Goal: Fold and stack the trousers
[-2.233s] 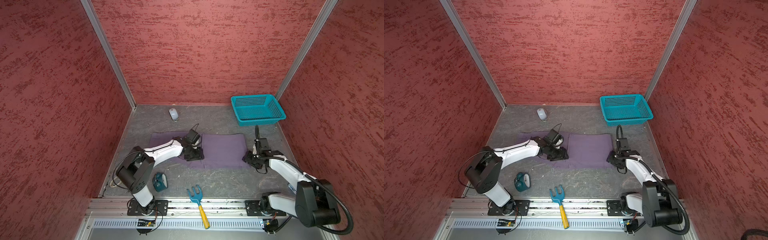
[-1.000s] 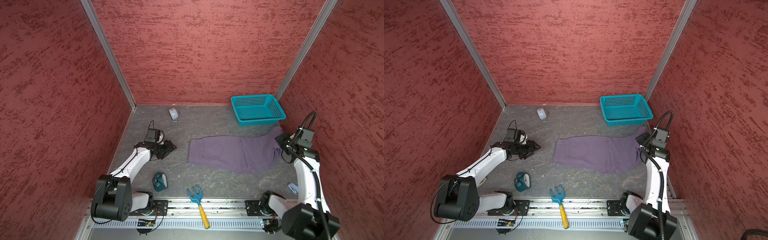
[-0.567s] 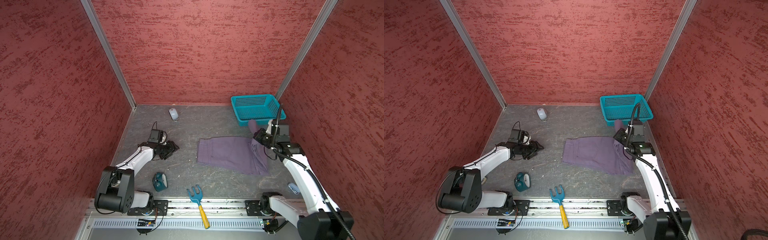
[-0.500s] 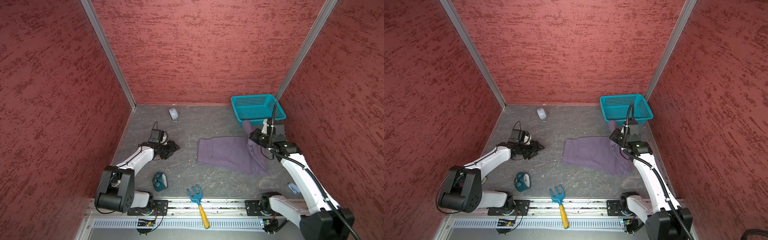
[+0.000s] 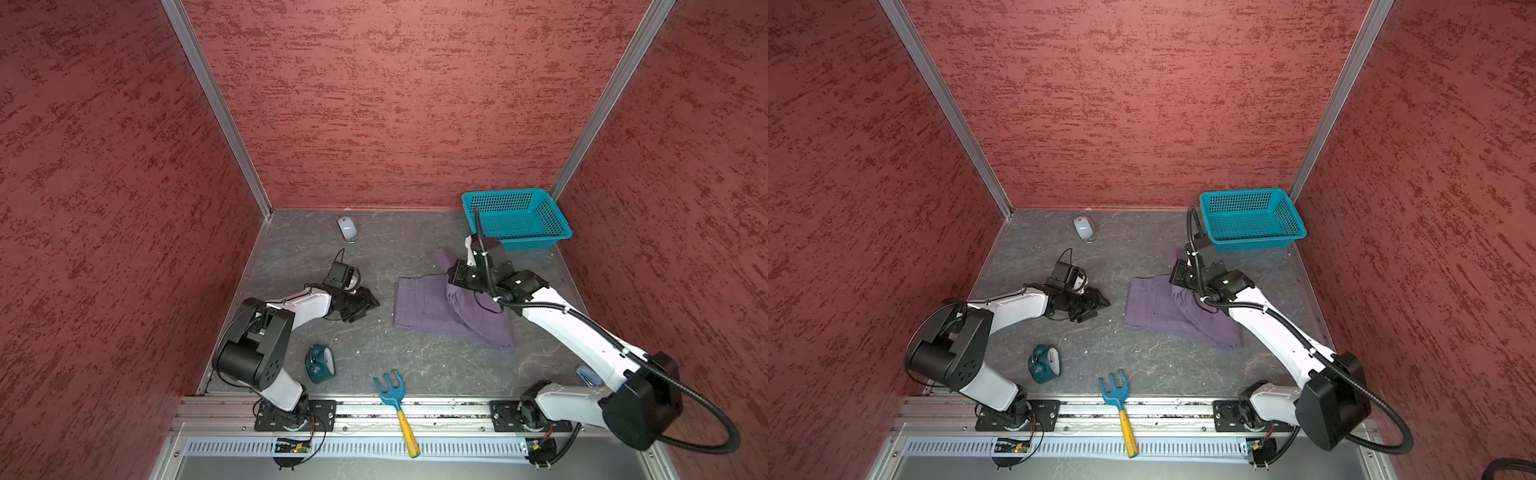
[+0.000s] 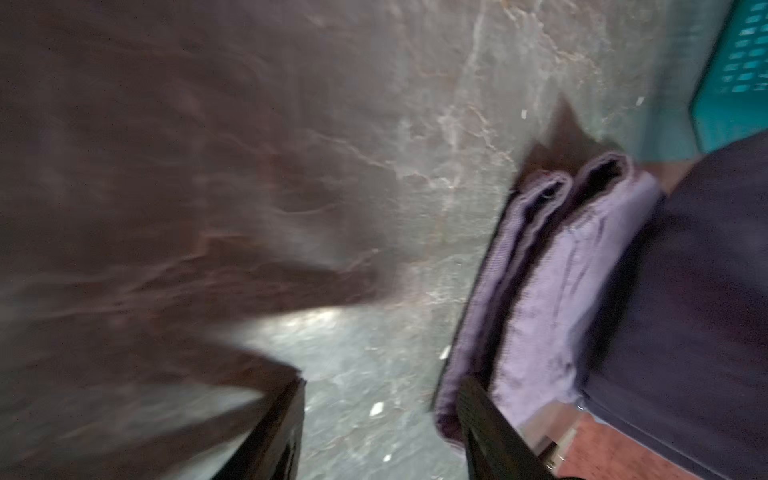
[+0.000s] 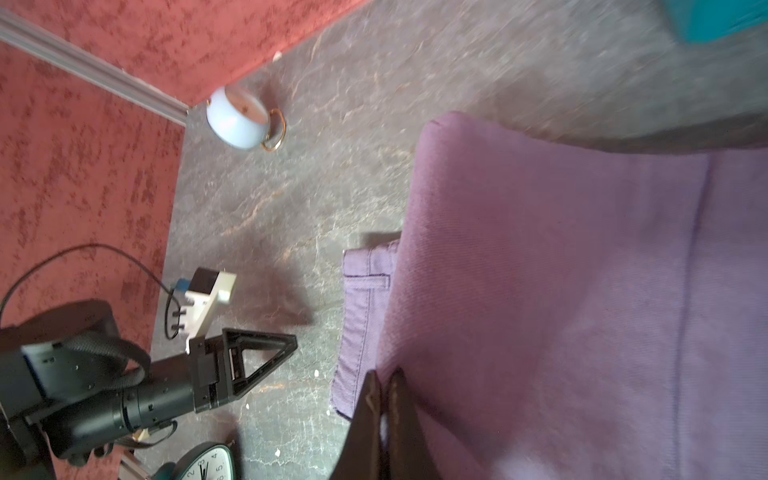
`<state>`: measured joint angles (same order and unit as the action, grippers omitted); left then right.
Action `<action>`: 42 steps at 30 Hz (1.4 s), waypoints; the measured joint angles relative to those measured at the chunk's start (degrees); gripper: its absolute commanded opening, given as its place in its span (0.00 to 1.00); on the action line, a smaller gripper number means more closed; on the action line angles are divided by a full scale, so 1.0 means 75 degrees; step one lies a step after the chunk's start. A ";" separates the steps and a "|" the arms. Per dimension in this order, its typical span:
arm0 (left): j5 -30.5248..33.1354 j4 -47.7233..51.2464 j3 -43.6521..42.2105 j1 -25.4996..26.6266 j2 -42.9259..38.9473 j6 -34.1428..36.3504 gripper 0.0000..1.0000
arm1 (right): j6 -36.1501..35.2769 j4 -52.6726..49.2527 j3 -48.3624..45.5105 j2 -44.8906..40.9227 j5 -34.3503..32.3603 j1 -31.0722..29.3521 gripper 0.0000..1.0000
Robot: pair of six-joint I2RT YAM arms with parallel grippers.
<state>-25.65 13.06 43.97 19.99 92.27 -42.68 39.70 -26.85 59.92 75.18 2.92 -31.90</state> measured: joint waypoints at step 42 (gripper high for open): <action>0.0664 0.0568 0.2669 0.2017 0.1329 0.0227 0.65 | 0.0079 0.0466 -0.2562 -0.3194 -0.1303 0.0653 0.32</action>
<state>-20.67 17.32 63.99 35.11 102.24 -40.97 40.29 -23.35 40.71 51.22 -6.85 -27.00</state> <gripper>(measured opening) 0.668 0.321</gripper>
